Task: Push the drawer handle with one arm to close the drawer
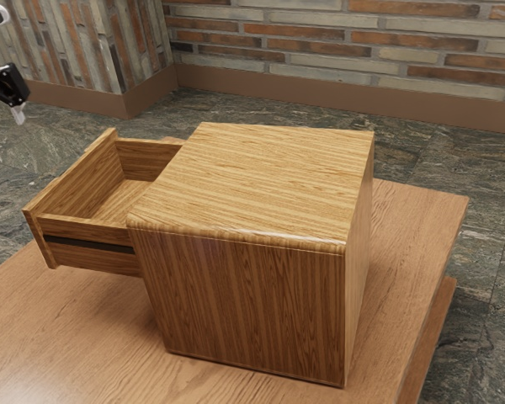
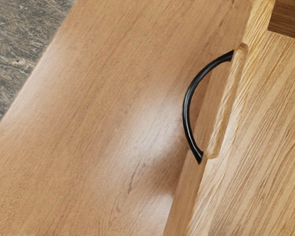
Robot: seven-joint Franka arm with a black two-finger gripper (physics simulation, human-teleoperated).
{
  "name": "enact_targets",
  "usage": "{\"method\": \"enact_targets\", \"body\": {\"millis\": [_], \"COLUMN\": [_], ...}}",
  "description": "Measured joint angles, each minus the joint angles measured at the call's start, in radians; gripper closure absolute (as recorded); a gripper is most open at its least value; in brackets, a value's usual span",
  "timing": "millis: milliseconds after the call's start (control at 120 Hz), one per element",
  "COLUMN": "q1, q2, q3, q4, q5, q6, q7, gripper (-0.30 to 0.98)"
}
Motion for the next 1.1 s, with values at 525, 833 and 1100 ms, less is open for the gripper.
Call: {"method": "enact_targets", "body": {"millis": [525, 833, 1100], "q1": [0.010, 0.104, 0.180], "q2": [-0.077, -0.160, -0.079], "q3": [0.004, 0.090, 0.085], "q4": [-0.160, -0.243, -0.300], "q5": [-0.103, -0.095, -0.074], "q6": [-0.010, 0.028, 0.175], "q7": [-0.607, -0.963, -1.095], "gripper": [0.00, 0.00, 0.54]}}
